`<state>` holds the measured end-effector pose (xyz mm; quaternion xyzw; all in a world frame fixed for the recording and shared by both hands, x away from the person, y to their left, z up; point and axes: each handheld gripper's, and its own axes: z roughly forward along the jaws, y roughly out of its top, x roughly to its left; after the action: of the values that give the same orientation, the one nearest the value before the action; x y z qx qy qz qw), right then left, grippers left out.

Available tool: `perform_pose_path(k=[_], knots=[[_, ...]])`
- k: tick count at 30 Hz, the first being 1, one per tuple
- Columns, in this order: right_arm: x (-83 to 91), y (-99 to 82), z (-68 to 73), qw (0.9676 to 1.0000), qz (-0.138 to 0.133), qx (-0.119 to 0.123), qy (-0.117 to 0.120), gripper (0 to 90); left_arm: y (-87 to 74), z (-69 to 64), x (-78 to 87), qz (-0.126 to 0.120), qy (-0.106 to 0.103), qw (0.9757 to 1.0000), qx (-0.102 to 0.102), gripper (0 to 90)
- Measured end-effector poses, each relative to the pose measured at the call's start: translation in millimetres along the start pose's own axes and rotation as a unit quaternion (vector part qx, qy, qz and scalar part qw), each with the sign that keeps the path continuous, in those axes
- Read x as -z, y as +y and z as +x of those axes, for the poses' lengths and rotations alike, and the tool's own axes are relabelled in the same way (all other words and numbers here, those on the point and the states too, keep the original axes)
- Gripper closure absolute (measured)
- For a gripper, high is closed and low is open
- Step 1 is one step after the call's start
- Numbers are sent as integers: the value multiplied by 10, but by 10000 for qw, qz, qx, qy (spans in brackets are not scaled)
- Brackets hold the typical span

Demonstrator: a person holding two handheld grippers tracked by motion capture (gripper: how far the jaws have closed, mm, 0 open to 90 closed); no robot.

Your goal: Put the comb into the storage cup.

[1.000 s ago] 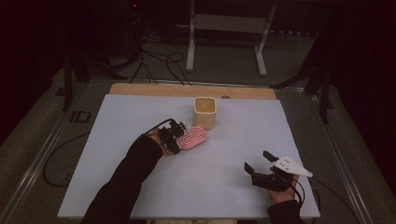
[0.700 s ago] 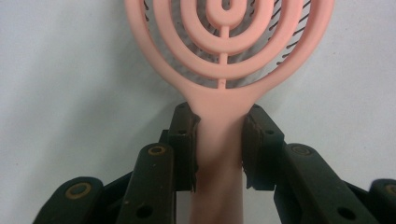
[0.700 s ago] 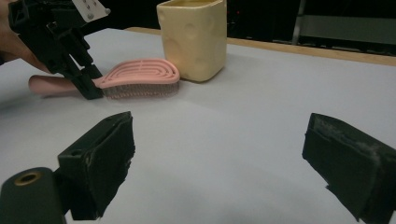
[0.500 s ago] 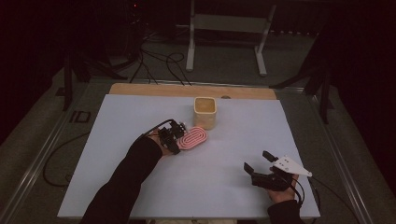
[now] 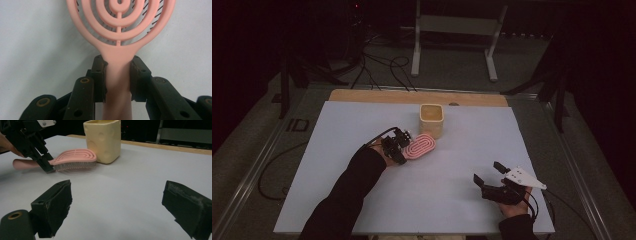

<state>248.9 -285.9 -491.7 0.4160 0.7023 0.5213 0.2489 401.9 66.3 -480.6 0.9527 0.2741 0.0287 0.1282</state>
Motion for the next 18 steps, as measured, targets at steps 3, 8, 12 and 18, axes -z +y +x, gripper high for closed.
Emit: perform_pose_path(k=[3,8,12,18], knots=[[2,0,0,10000,1,-6,-6,89,-4,-14,29,-87,-3,10000,10,700],[2,0,-2,10000,-3,5,-8,89,-19,-37,72,-195,43,9998,18,699],[1,0,-2,10000,-2,0,-11,89,-29,-49,118,-304,102,9995,38,700],[0,0,1,10000,1,-5,-4,89,-40,-73,192,-468,164,9988,31,700]])
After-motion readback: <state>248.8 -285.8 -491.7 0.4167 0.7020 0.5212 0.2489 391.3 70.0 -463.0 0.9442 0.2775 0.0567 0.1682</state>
